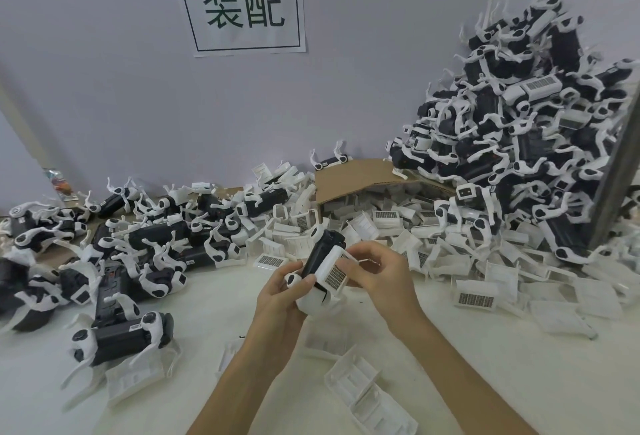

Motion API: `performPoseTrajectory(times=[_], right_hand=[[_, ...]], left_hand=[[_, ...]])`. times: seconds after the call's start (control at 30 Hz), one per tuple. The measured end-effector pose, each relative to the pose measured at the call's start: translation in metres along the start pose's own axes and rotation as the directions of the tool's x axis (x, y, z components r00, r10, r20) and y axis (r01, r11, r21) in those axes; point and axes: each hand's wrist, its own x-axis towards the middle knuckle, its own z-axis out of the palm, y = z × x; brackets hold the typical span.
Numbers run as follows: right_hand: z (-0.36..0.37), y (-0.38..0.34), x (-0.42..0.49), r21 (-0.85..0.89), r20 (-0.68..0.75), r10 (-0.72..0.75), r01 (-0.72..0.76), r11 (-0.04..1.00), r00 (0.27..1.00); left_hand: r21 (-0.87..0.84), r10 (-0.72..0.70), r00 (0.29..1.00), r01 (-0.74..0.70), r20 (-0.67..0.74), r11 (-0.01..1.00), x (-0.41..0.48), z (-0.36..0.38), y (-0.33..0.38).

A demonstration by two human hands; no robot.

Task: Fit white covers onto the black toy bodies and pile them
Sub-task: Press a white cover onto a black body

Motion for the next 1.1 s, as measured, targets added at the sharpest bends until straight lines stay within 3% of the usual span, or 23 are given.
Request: performPoseTrajectory(times=[0.07,0.17,0.37,0.9,1.1], right_hand=[[0.0,-0.002,0.0,0.136,0.01,0.045,-0.046,0.99,0.999],[-0.002,-0.003,0.0,0.204,-0.009,0.051,-0.048,0.978,0.999],[-0.001,0.004,0.0,-0.178,-0.052,-0.163,0.152,0.972,0.985],[0.003,0.009,-0.002,-0.206,-0.046,-0.155,0.142,0.968,0.987],[0.002,0.009,-0.002,-0.234,-0.036,-0.179,0.166,0.958,0.983]], left_hand=[[-0.01,0.014,1.0,-0.014,-0.017,1.0,0.0,0.0,0.001],[0.013,0.042,0.999,-0.042,-0.007,0.999,0.0,0.001,0.001],[0.071,0.063,0.997,-0.065,0.033,0.995,-0.001,0.005,-0.005],[0.134,0.087,0.996,-0.084,-0.02,0.987,0.0,0.001,-0.002],[0.274,0.186,0.983,-0.176,-0.01,0.946,-0.004,0.004,0.002]])
